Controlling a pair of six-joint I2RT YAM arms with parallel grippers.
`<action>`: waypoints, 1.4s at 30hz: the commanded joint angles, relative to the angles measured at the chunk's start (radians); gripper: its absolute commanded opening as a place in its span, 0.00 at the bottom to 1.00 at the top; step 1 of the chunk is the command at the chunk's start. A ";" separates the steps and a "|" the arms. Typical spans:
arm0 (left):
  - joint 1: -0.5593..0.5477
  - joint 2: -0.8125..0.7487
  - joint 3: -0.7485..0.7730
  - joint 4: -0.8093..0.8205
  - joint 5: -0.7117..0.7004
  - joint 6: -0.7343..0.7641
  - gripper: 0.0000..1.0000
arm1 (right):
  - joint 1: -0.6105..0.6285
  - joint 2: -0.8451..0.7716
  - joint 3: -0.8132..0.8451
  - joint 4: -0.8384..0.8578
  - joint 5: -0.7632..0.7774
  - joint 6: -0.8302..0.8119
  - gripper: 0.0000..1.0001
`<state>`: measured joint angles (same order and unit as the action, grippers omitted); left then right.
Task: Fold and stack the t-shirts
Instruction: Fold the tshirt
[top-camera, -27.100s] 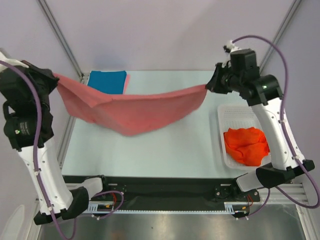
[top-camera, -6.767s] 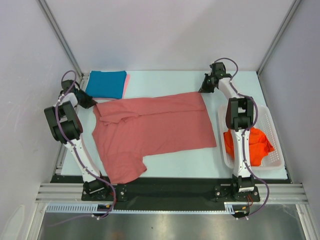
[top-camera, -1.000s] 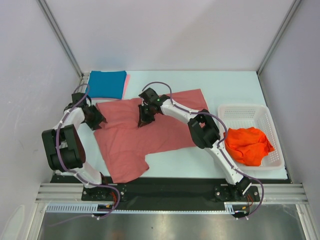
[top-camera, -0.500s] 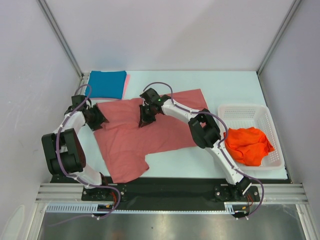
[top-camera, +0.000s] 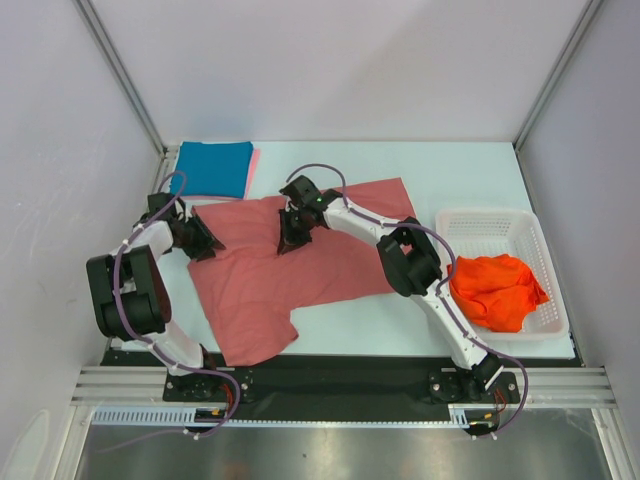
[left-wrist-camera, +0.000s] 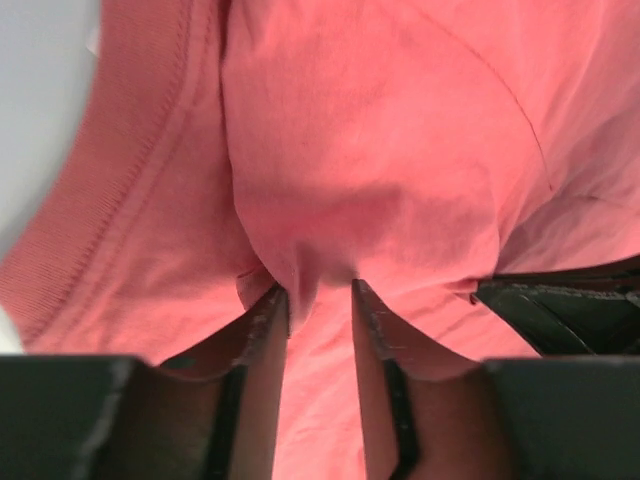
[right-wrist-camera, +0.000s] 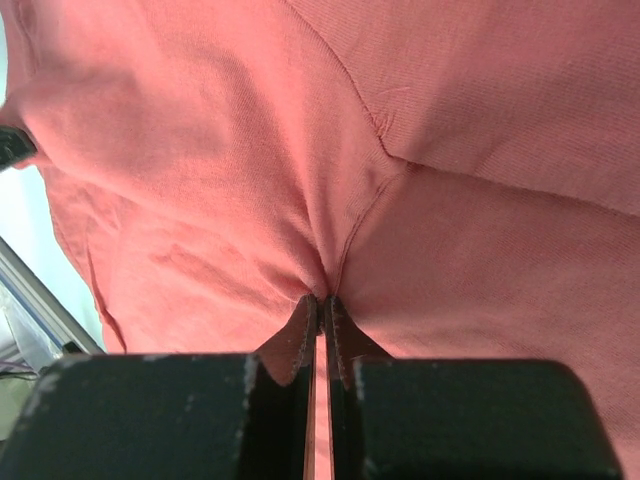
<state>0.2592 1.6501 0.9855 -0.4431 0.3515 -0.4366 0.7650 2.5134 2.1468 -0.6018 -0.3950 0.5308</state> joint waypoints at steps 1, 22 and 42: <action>-0.003 -0.007 0.024 -0.031 0.078 -0.028 0.34 | -0.009 -0.064 0.042 -0.013 -0.024 -0.034 0.03; 0.037 -0.044 -0.013 -0.169 -0.049 -0.082 0.46 | -0.059 -0.073 0.071 -0.121 -0.140 -0.104 0.06; 0.012 -0.098 -0.139 -0.006 0.126 -0.074 0.61 | -0.070 -0.038 0.048 -0.078 -0.156 -0.091 0.47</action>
<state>0.2840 1.5200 0.8387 -0.4984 0.4252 -0.5301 0.7002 2.4790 2.1899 -0.7181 -0.5213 0.4183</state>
